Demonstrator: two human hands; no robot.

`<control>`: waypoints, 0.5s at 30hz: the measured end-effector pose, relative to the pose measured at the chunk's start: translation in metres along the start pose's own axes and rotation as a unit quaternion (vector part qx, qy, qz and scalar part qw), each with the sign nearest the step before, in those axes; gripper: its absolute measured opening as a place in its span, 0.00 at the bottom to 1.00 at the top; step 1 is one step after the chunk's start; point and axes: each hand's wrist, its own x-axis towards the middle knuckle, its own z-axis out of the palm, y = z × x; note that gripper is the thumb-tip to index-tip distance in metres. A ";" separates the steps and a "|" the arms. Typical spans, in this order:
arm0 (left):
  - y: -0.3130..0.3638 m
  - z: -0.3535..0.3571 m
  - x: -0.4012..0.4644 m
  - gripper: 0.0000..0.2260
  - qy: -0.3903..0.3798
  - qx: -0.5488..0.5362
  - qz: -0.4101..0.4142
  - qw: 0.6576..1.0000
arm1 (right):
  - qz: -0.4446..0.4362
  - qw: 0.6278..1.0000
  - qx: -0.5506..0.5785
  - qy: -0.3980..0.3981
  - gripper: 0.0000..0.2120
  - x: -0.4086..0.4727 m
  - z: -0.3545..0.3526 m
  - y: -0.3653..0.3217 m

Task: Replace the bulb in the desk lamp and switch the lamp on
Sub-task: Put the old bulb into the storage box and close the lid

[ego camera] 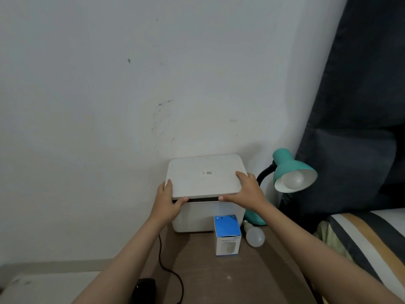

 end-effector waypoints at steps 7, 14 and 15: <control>0.026 -0.022 -0.042 0.36 0.061 -0.007 0.043 0.997 | -0.031 0.999 0.002 0.031 0.54 -0.038 -0.025 -0.007; 0.022 0.003 -0.157 0.35 0.072 -0.001 0.049 0.996 | -0.028 0.999 -0.038 0.012 0.53 -0.148 -0.025 0.029; 0.020 0.011 -0.175 0.35 0.062 -0.005 0.040 0.997 | -0.025 0.999 -0.041 0.008 0.53 -0.167 -0.022 0.037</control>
